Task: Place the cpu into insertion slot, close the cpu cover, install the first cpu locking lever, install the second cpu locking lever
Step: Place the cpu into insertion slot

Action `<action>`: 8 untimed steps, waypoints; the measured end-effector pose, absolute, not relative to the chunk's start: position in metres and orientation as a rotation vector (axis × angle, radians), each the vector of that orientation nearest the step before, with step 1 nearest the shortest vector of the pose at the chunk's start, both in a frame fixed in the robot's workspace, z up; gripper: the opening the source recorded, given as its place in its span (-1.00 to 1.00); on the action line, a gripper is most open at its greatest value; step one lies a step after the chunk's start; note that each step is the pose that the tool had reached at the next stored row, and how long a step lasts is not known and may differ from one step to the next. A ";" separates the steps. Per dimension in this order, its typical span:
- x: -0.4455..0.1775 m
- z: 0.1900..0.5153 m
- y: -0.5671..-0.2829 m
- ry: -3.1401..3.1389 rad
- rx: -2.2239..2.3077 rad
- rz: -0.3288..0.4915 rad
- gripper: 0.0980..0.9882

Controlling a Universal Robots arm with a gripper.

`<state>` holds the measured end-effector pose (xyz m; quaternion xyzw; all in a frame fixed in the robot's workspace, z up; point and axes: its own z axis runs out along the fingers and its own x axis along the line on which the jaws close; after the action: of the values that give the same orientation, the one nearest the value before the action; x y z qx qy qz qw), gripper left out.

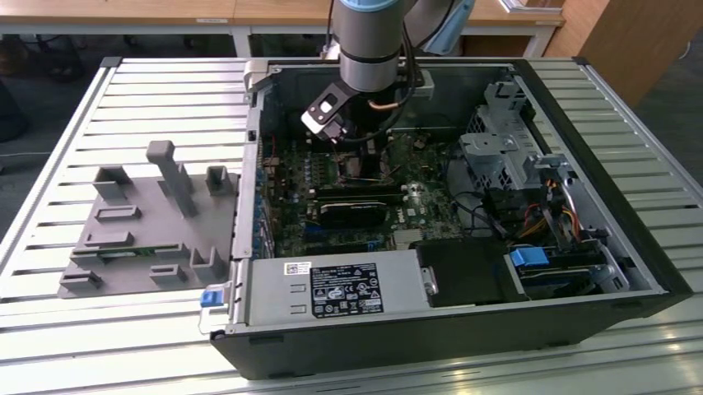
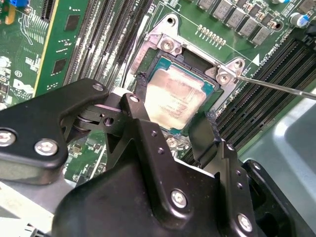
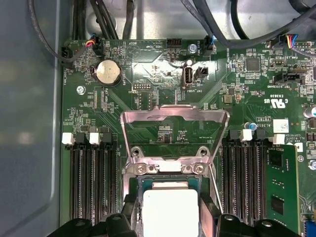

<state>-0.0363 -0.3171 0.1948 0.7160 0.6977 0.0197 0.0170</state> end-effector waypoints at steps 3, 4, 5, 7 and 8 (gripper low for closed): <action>-0.036 0.199 -0.317 2.168 2.225 0.061 0.15; -0.036 0.200 -0.317 2.168 2.225 0.061 0.15; -0.036 0.202 -0.317 2.168 2.225 0.061 0.15; -0.036 0.205 -0.317 2.168 2.225 0.061 0.15; -0.036 0.206 -0.317 2.168 2.225 0.061 0.15</action>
<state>-0.0363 -0.3173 0.2061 0.7159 0.6977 0.0197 0.0170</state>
